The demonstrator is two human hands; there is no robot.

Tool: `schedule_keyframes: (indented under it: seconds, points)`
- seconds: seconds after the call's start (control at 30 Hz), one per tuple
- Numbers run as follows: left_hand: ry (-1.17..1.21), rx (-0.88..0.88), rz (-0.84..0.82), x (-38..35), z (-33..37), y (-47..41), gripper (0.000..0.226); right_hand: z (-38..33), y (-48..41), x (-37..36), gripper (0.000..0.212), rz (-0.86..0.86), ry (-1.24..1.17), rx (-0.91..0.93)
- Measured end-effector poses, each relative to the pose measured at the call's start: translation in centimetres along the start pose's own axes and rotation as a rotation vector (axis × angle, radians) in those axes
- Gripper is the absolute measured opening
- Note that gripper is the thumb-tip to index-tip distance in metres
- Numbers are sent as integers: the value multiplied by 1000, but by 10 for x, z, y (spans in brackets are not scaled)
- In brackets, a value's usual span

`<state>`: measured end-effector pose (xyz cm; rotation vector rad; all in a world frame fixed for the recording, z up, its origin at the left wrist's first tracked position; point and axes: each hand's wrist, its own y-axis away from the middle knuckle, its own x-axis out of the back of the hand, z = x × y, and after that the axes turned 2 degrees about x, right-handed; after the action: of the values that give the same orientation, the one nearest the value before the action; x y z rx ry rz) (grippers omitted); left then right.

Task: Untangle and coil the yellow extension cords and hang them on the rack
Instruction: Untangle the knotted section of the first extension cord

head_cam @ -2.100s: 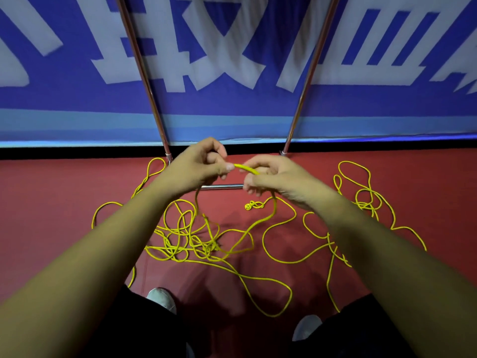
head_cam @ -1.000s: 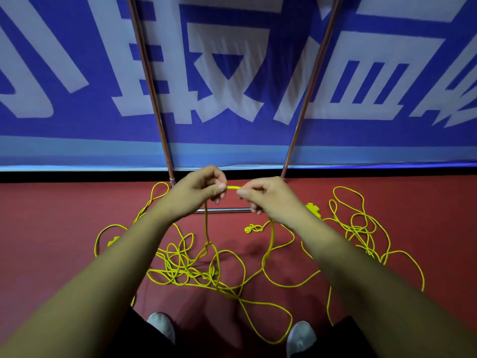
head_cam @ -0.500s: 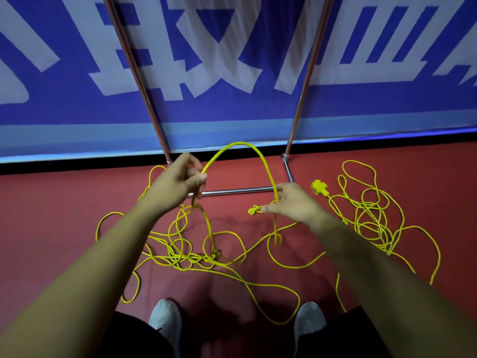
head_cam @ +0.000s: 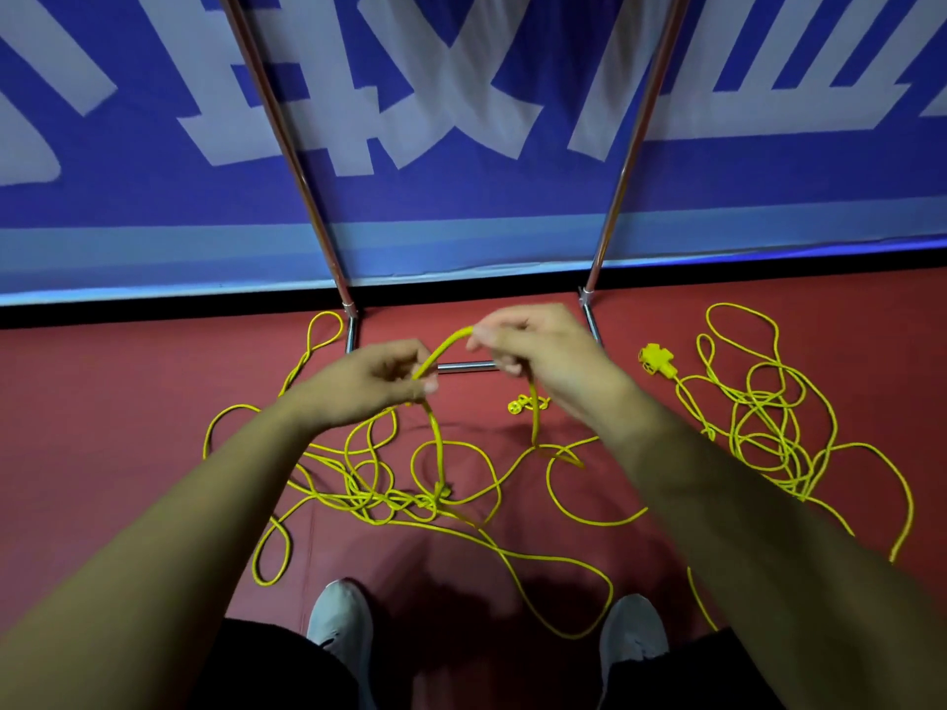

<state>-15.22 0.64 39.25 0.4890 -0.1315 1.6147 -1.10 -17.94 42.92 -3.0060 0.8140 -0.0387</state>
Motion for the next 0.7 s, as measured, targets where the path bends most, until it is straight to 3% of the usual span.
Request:
schedule_keyframes:
  seconds: [0.1,0.2,0.3,0.4,0.43,0.5,0.6,0.7]
  points:
    - [-143,143,-21,8,-36,0,10,-2,-5,12,19,139,-356,-11]
    - [-351,217,113,18,-57,3,10,-1,-5,25,20,167,-399,-31]
    - [-492,236,316,25,-57,1,6,7,-4,33,19,96,-83,-78]
    - [-138,91,435,30,-27,4,16,18,-4,49,11,20,376,-190]
    - [-18,35,429,31,-15,6,20,21,-2,54,6,-24,483,-249]
    - [86,-39,313,26,8,10,18,25,3,57,28,-95,593,-345]
    - [47,-61,94,9,23,12,17,17,4,40,51,-102,445,-296]
    - [60,-74,84,1,23,8,22,9,1,11,26,-173,355,-229]
